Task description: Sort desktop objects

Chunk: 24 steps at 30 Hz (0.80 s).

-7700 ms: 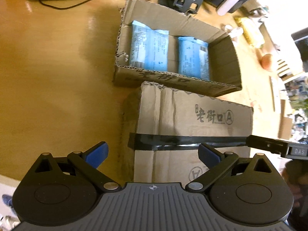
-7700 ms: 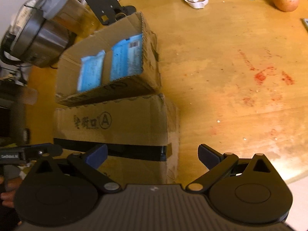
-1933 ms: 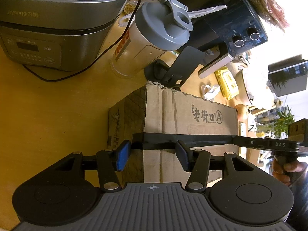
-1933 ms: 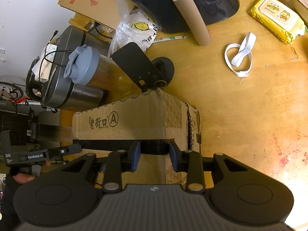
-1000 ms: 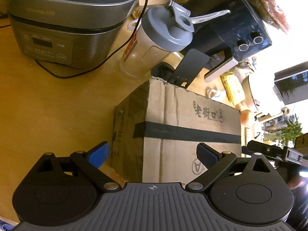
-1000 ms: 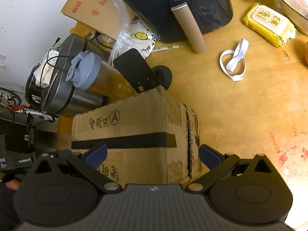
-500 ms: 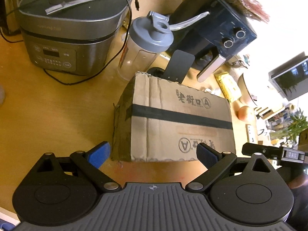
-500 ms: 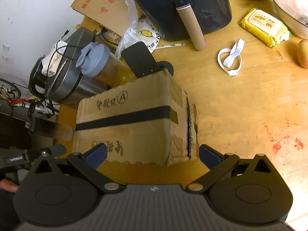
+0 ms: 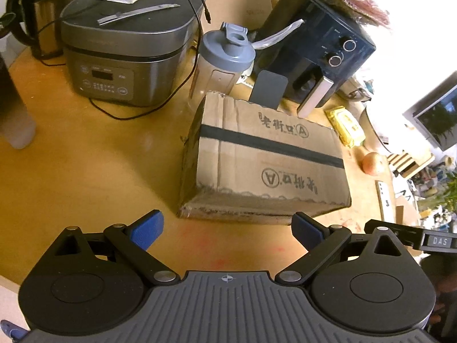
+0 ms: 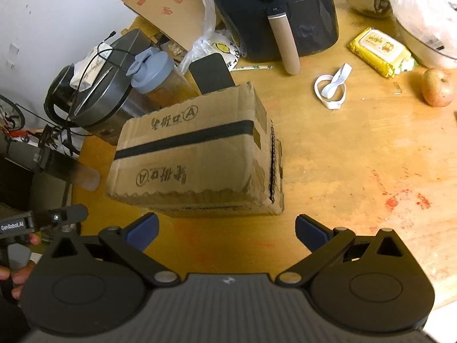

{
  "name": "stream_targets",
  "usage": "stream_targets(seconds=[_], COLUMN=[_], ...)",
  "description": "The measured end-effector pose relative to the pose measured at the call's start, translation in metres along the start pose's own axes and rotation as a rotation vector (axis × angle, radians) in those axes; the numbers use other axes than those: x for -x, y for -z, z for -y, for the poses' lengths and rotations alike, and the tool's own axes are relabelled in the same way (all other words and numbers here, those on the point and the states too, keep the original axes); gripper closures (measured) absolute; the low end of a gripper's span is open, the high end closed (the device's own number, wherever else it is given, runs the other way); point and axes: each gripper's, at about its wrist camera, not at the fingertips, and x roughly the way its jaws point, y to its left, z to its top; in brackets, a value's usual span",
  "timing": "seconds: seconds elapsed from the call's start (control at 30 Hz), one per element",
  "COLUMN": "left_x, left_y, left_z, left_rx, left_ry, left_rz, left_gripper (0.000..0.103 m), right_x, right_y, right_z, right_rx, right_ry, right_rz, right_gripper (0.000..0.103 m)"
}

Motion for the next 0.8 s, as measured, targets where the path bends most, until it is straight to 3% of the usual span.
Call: stream_targets(seconds=[0.3, 0.67, 0.8], left_x=[0.018, 0.031, 0.031], left_y=[0.031, 0.061, 0.069], left_z=[0.014, 0.032, 0.034], left_rx=[-0.037, -0.11, -0.119], left_ry=[-0.056, -0.215, -0.235], left_rz=[0.036, 0.063, 0.066], left_gripper=[0.004, 0.004, 0.004], right_x=[0.013, 0.024, 0.027], right_y=[0.03, 0.062, 0.07], right_z=[-0.014, -0.034, -0.038], right_rx=[0.067, 0.151, 0.175], right_ry=[0.085, 0.21, 0.243], right_rz=[0.014, 0.03, 0.04], right_gripper=[0.0, 0.0, 0.0])
